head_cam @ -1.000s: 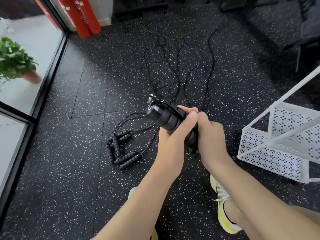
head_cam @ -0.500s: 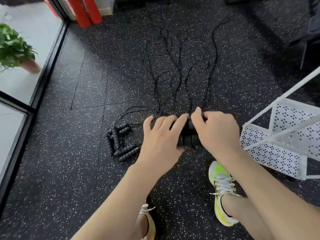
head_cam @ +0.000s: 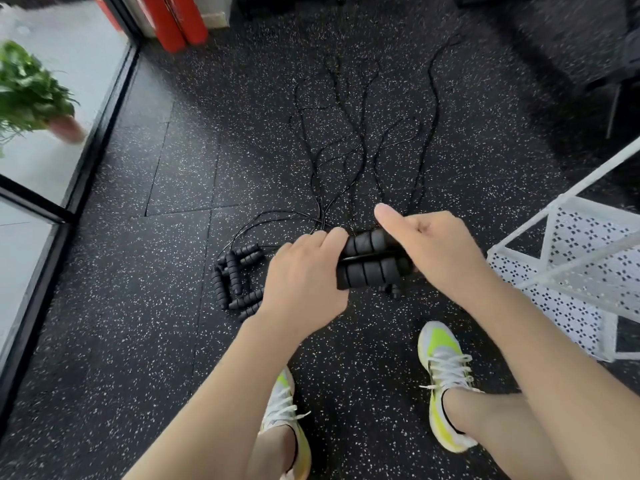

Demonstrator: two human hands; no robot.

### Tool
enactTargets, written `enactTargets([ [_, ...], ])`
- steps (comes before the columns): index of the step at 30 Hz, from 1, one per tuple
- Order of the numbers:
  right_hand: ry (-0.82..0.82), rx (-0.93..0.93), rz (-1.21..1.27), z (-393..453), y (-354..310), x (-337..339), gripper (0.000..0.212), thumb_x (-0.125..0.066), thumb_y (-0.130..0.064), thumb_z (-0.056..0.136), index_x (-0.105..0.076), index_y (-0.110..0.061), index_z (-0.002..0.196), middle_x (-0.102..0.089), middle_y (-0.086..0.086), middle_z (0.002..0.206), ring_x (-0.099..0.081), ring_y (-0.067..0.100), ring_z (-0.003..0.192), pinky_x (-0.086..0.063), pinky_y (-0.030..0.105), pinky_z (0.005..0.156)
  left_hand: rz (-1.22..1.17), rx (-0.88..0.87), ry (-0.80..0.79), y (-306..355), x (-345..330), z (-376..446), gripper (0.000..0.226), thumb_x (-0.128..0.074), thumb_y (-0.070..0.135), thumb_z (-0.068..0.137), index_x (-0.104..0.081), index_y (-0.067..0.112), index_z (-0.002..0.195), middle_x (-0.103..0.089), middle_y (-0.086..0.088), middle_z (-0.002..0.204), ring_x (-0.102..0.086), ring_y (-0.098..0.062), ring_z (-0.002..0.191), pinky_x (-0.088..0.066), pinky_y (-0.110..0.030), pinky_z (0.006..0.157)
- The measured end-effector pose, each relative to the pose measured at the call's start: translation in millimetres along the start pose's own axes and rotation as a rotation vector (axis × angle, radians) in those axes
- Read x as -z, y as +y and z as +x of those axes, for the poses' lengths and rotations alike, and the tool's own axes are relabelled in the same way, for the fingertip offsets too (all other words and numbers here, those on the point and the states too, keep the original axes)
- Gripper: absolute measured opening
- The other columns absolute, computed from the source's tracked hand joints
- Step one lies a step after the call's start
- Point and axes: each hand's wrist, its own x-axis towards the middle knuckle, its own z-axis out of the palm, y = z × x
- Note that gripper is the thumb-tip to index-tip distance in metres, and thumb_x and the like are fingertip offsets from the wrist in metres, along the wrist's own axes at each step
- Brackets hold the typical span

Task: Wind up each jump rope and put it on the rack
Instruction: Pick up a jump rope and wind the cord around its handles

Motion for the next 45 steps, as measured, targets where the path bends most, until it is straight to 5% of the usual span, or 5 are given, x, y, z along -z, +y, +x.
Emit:
enactTargets([
  [4,-0.194,0.147,0.25,-3,-2,24,0.007,-0.07,-0.032,0.092,-0.076,-0.03,0.095,-0.061,-0.023,0.053,-0.06,-0.005,0.054,-0.043,0.009,0.061,-0.096,0.074,-0.001,-10,10,2,0.029,-0.066,0.018,0.075,-0.046,0.023,0.095,-0.056,0.008,0.086,-0.054,-0.026,0.077,-0.043,-0.037,0.061],
  [10,-0.21,0.199,0.251,3,8,28,0.026,-0.072,-0.017,0.091,-0.073,-0.028,0.115,-0.079,-0.003,0.088,-0.075,0.014,0.091,-0.054,0.038,0.096,-0.187,0.081,-0.035,-4,17,1,0.033,-0.069,0.021,0.076,-0.048,0.026,0.1,-0.058,0.009,0.091,-0.054,-0.023,0.078,-0.04,-0.035,0.061],
  [21,-0.155,0.106,0.706,9,23,-5,0.01,-0.065,-0.027,0.091,-0.071,-0.021,0.096,-0.063,0.006,0.067,-0.056,0.018,0.061,-0.047,0.027,0.062,-0.35,0.274,-0.019,9,22,1,0.025,-0.068,0.025,0.081,-0.05,0.028,0.098,-0.063,0.01,0.084,-0.056,-0.022,0.077,-0.044,-0.036,0.067],
  [35,-0.14,0.251,-0.685,-30,3,-50,0.014,-0.048,-0.016,0.103,-0.046,-0.014,0.117,-0.068,0.005,0.099,-0.067,0.027,0.082,-0.04,0.034,0.061,-0.004,0.505,0.009,-2,10,9,0.028,-0.063,0.02,0.085,-0.043,0.027,0.102,-0.055,0.004,0.089,-0.043,-0.022,0.068,-0.026,-0.031,0.052],
  [45,-0.162,0.545,-0.395,-19,5,-8,0.009,-0.068,-0.022,0.096,-0.077,-0.019,0.095,-0.07,-0.007,0.083,-0.063,0.012,0.074,-0.053,0.034,0.073,0.101,0.214,-0.028,-6,6,-11,0.034,-0.064,0.018,0.081,-0.048,0.028,0.109,-0.052,0.007,0.089,-0.051,-0.025,0.079,-0.032,-0.033,0.063],
])
